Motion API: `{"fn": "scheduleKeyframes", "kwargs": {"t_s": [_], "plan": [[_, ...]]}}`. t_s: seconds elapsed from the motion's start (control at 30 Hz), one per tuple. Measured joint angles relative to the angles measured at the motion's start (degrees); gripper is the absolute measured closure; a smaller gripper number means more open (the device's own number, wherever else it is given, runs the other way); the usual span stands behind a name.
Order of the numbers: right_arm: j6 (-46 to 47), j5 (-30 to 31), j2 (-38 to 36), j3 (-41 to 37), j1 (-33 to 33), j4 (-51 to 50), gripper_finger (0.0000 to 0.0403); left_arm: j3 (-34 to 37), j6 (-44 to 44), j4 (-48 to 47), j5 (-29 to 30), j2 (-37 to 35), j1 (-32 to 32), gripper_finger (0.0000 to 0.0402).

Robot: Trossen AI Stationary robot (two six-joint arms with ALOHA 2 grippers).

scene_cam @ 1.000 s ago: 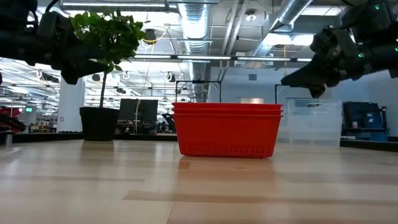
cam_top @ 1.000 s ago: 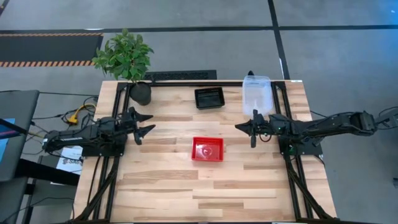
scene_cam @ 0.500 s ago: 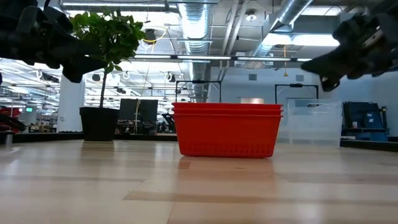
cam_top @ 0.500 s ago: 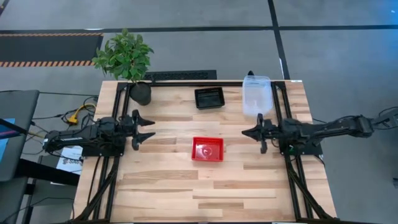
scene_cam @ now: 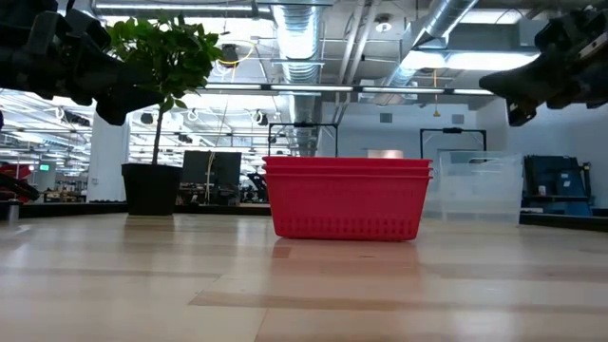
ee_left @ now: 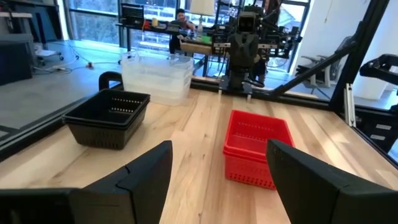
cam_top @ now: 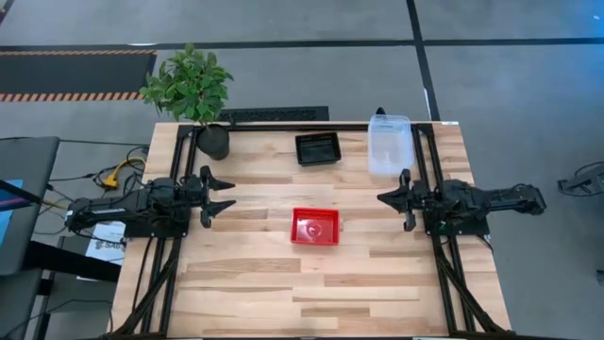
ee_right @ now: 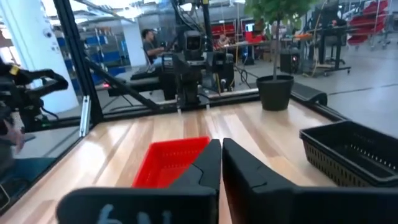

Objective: Stack baskets by color
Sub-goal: Return to Home Position

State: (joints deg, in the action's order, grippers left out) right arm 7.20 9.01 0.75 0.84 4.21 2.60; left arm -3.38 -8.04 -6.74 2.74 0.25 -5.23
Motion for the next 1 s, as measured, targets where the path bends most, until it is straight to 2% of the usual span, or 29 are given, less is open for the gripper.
{"fn": "scheduleKeyframes", "kwargs": {"t_s": [0.2, 1.0], "plan": [[-0.1, 0.0, 0.0, 0.0, -0.2, -0.2, 0.0355, 0.0, 0.0, 0.0, 0.1, 0.0, 0.0, 0.0155], [-0.2, 0.0, 0.0, 0.1, -0.2, -0.4, 0.0353, 0.0, 0.0, 0.0, 0.3, 0.0, 0.0, 0.0155]]}}
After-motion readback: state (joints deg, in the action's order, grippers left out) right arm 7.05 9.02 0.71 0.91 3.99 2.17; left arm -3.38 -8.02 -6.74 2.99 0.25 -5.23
